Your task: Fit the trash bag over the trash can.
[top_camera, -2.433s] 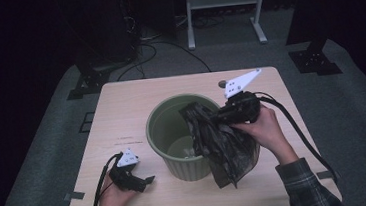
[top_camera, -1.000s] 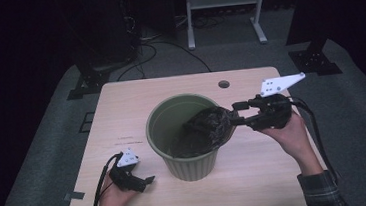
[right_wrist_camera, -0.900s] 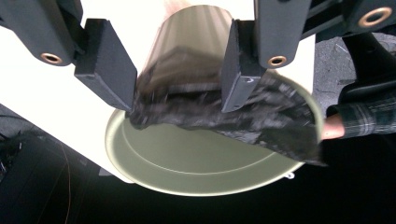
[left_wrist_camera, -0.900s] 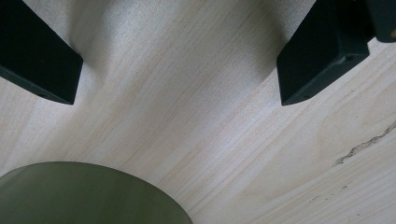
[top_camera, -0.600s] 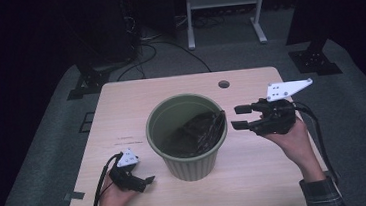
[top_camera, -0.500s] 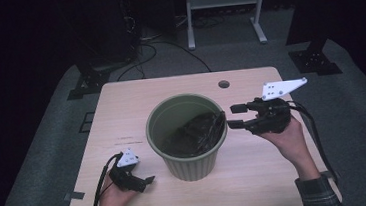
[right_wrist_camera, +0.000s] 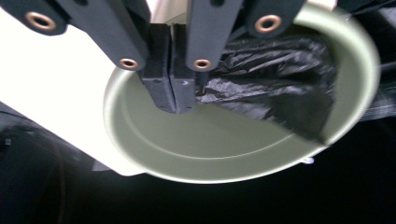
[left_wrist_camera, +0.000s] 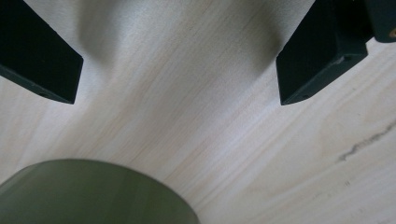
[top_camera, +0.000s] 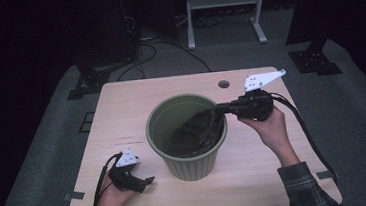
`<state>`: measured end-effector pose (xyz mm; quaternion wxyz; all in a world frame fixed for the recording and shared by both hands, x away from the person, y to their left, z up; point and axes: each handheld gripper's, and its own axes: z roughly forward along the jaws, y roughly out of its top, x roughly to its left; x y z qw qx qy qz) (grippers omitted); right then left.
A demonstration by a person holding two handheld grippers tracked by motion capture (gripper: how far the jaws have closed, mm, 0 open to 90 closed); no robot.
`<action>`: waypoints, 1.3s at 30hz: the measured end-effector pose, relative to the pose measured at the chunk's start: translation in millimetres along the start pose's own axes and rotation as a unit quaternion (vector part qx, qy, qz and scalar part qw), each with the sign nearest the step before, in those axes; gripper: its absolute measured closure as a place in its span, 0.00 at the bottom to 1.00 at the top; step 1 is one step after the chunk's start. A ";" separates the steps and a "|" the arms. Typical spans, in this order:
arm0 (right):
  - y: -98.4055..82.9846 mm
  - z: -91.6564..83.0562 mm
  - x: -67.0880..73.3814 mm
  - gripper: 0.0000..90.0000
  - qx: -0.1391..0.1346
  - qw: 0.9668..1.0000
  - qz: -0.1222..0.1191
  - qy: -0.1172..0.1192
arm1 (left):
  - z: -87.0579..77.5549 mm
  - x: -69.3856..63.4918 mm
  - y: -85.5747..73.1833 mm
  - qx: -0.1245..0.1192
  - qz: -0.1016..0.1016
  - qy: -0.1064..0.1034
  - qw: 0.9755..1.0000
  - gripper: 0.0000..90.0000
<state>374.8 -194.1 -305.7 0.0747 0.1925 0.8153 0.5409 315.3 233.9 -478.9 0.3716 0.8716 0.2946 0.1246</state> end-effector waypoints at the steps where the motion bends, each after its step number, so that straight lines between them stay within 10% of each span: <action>1: 0.0 0.0 0.0 0.99 0.000 1.000 0.000 0.000 | -3.1 0.3 0.8 -0.006 -0.002 0.000 1.000 0.00; 12: 25.1 11.1 -31.7 0.99 -0.004 0.999 0.011 -0.038 | -54.1 0.3 28.0 -0.088 0.011 -0.045 0.995 0.00; 39: 47.9 27.3 -60.4 1.00 -0.009 0.998 0.022 -0.053 | -98.5 -24.3 104.4 -0.146 0.102 -0.100 0.979 0.00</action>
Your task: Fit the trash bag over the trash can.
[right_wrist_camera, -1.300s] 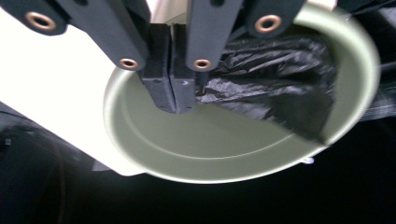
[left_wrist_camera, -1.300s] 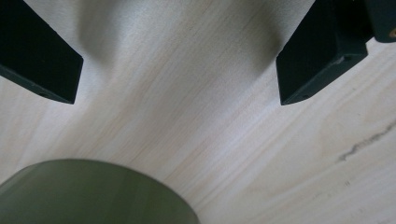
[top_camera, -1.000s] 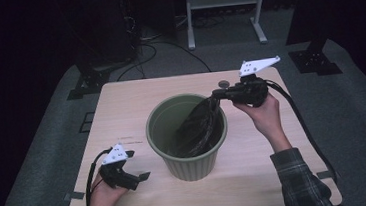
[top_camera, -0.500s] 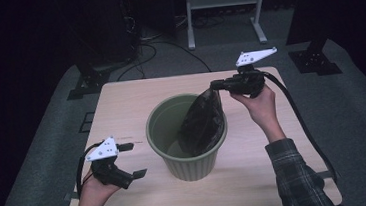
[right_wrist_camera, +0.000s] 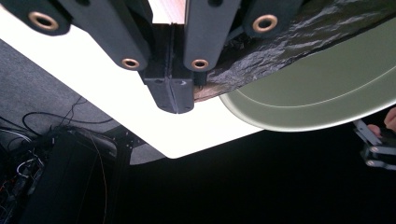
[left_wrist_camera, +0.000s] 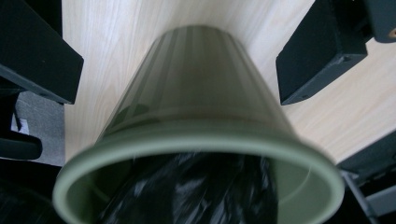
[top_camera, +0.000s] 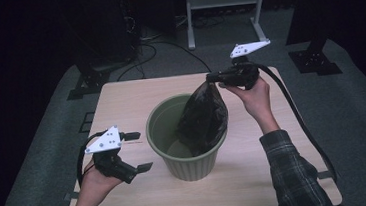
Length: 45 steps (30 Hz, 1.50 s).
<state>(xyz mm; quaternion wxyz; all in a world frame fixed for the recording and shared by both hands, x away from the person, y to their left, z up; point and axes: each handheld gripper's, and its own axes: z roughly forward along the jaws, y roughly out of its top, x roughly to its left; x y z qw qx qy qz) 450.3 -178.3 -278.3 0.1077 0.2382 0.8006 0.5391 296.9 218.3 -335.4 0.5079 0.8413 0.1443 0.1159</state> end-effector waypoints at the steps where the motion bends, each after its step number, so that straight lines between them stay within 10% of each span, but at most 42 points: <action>1: 0.0 1.0 0.1 1.00 0.001 1.000 0.000 0.000 | 0.7 0.2 4.0 -0.002 0.005 -0.006 1.000 0.02; 22: -0.8 4.7 -2.1 1.00 0.009 1.000 0.004 0.001 | 42.0 -1.9 64.9 -0.023 0.052 -0.058 0.997 0.27; 45: 11.7 16.5 -4.9 1.00 0.013 1.000 0.004 0.002 | 95.4 -24.4 100.9 0.051 0.111 -0.089 0.988 0.36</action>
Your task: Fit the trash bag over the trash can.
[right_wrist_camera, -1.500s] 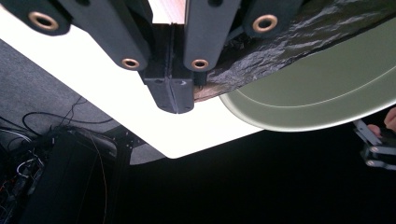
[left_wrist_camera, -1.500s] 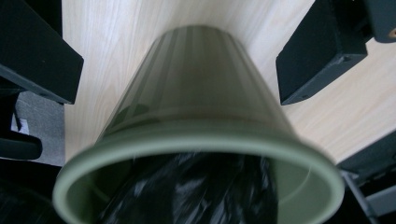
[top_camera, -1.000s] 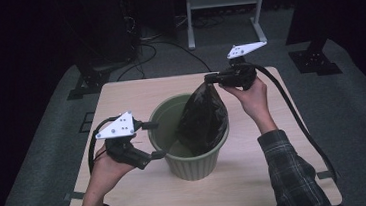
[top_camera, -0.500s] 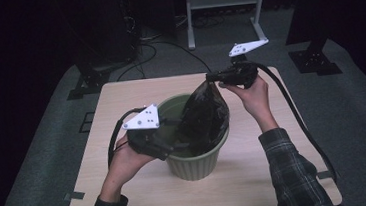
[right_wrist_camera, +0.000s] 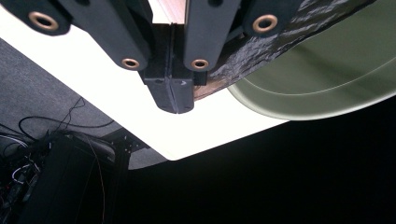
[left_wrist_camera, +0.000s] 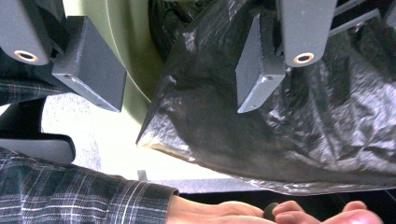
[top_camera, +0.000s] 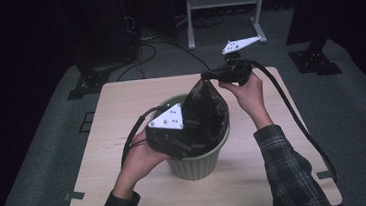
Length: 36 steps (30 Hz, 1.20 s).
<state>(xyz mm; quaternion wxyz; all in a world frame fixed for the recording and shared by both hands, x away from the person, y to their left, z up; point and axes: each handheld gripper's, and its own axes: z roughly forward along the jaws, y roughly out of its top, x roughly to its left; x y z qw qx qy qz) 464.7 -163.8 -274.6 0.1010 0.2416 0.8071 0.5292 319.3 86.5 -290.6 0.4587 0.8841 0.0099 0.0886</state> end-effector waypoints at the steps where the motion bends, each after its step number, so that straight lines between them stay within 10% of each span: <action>1: 0.1 0.3 0.3 1.00 0.000 1.000 0.001 0.000 | 0.7 -0.2 1.3 0.001 0.000 -0.003 1.000 0.37; 10: -0.5 1.1 1.1 1.00 0.002 1.000 0.002 0.001 | 11.3 1.4 9.2 0.024 0.001 -0.006 1.000 0.48; 20: -2.4 1.7 2.4 1.00 0.006 1.000 0.001 0.002 | 12.9 5.7 9.9 0.051 -0.017 -0.017 0.998 0.99; 29: -8.7 -2.6 2.2 0.94 0.007 1.000 0.005 0.003 | -6.7 20.1 0.0 0.009 -0.054 -0.004 0.998 1.00; 36: -17.9 -22.2 3.5 0.65 0.012 1.000 0.016 -0.007 | -24.2 35.4 -10.9 -0.017 -0.079 0.015 0.997 1.00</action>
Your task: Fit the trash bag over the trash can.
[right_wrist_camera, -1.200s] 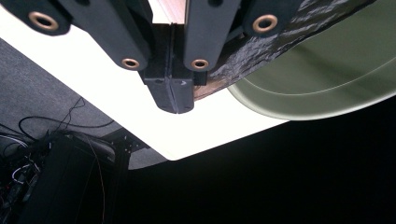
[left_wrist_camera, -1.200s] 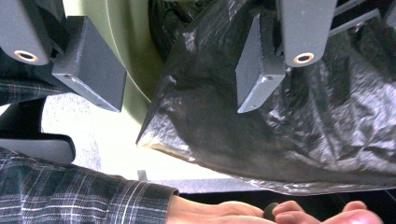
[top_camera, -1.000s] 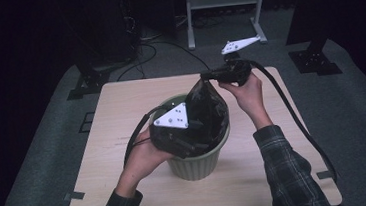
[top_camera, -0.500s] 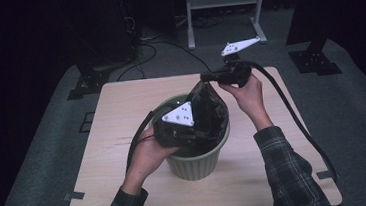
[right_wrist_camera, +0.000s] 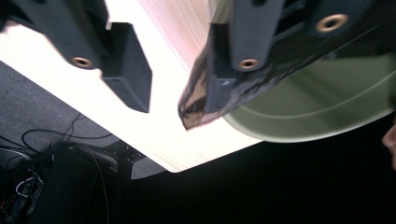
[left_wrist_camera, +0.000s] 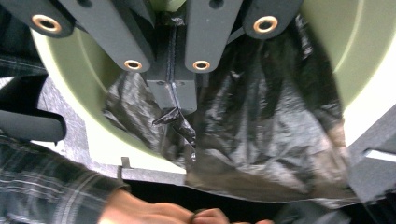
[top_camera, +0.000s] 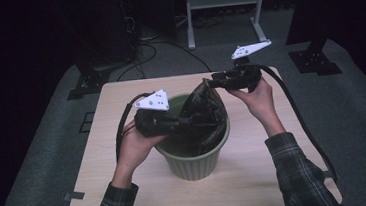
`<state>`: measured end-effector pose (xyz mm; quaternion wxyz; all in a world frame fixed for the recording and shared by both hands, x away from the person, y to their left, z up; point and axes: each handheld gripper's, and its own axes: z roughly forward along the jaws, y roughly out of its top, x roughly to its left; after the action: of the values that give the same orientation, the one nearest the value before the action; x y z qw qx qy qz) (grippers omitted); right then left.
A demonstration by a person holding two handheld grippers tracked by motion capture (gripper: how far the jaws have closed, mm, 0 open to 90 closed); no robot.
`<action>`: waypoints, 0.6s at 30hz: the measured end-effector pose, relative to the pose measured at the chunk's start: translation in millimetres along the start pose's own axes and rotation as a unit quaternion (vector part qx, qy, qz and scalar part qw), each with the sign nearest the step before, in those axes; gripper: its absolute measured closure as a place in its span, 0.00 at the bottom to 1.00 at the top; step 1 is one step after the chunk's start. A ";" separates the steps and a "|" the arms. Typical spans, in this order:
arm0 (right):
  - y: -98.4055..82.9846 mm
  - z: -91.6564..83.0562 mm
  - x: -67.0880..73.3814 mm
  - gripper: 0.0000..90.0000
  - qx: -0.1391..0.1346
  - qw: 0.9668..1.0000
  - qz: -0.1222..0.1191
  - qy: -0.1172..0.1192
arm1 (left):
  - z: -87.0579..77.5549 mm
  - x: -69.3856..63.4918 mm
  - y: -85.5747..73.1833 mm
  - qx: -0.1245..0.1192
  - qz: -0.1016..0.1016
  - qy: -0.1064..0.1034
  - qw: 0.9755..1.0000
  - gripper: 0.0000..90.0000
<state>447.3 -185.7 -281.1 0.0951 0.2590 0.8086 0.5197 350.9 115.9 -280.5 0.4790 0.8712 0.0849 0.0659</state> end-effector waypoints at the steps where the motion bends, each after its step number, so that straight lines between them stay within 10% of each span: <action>1: -1.4 -2.8 0.4 0.63 0.000 1.000 0.003 0.000 | -1.1 1.9 -1.2 -0.003 -0.004 0.003 1.000 1.00; 18: -42.4 -53.8 55.0 0.53 -0.016 0.999 -0.012 0.037 | -17.0 22.5 -13.4 -0.027 -0.043 0.042 0.998 1.00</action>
<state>364.3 -213.7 -288.7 0.0760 0.2280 0.8060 0.5409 368.4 141.7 -282.0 0.5008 0.8499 0.1403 0.0846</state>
